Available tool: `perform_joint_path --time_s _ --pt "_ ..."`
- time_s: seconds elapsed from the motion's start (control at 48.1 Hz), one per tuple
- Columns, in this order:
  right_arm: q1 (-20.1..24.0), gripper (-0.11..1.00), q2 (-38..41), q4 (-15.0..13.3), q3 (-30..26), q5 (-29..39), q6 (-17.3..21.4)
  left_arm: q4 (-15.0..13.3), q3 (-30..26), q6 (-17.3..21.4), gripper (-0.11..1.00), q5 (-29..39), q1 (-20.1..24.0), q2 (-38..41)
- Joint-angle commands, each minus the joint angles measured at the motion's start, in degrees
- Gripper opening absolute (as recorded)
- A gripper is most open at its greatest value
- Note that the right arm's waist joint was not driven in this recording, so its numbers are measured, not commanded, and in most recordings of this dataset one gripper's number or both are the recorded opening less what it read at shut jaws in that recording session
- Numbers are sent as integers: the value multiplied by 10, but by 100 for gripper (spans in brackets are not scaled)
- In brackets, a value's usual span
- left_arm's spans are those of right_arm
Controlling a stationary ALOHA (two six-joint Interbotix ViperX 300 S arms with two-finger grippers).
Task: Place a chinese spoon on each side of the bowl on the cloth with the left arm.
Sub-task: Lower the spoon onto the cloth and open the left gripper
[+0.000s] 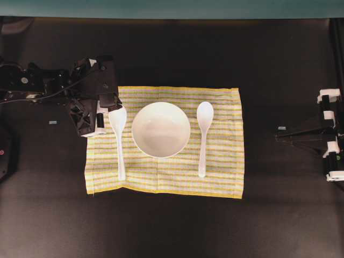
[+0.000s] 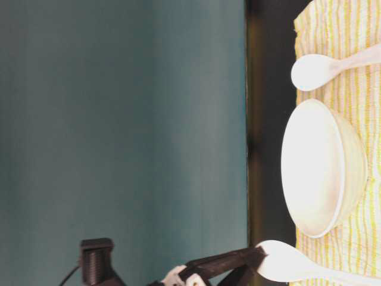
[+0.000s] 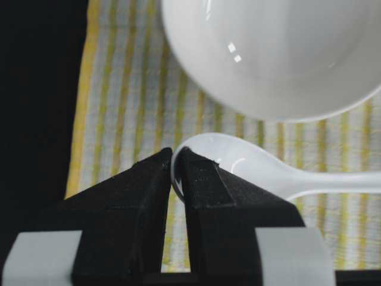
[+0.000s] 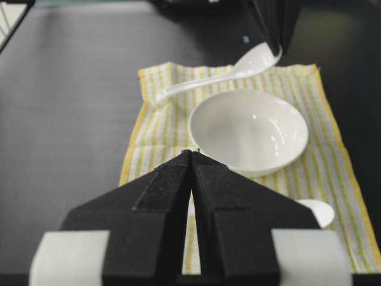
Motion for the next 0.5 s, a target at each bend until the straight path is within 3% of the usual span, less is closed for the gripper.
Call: perform_joint_path --time_s 0.0,0.166,0.374,0.478 --pt "0 1 3 2 -3 -4 5 2 5 -2 5 -27 12 7" --pt "0 1 4 3 -1 -4 5 2 31 -4 5 -77 11 16" --pt "0 1 3 3 -1 -4 5 2 47 -13 7 -90 -4 25" --pt "0 1 3 3 -1 -5 5 2 48 -18 20 -91 -5 25"
